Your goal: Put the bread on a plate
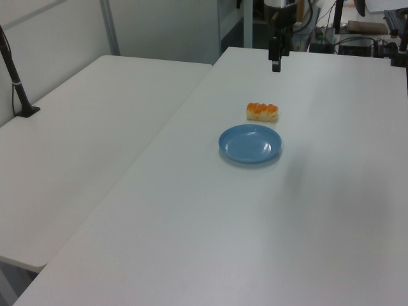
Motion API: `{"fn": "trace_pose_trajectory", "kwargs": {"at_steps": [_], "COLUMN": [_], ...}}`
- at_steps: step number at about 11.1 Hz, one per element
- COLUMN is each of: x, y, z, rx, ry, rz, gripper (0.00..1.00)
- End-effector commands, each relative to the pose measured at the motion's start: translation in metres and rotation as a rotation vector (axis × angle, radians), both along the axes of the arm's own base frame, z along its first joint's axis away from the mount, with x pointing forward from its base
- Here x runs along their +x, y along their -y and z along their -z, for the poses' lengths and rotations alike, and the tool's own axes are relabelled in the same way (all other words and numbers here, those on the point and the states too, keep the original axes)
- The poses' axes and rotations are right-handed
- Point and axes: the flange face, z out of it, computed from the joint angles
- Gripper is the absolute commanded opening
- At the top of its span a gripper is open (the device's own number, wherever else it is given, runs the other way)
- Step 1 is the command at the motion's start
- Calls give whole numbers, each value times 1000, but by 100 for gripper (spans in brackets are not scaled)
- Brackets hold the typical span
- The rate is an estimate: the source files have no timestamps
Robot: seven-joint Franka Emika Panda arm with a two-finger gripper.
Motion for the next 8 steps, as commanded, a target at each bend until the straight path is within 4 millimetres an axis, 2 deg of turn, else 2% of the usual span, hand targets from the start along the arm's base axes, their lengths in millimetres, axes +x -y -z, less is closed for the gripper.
{"fn": "trace_pose_trajectory", "kwargs": {"at_steps": [1,8], "x": [-17,-16], "y": [11,12], "z": [-15,-14], "rx": [-5,0], "ry": [12,13], "rz": [30,24], "gripper": [100,100]}}
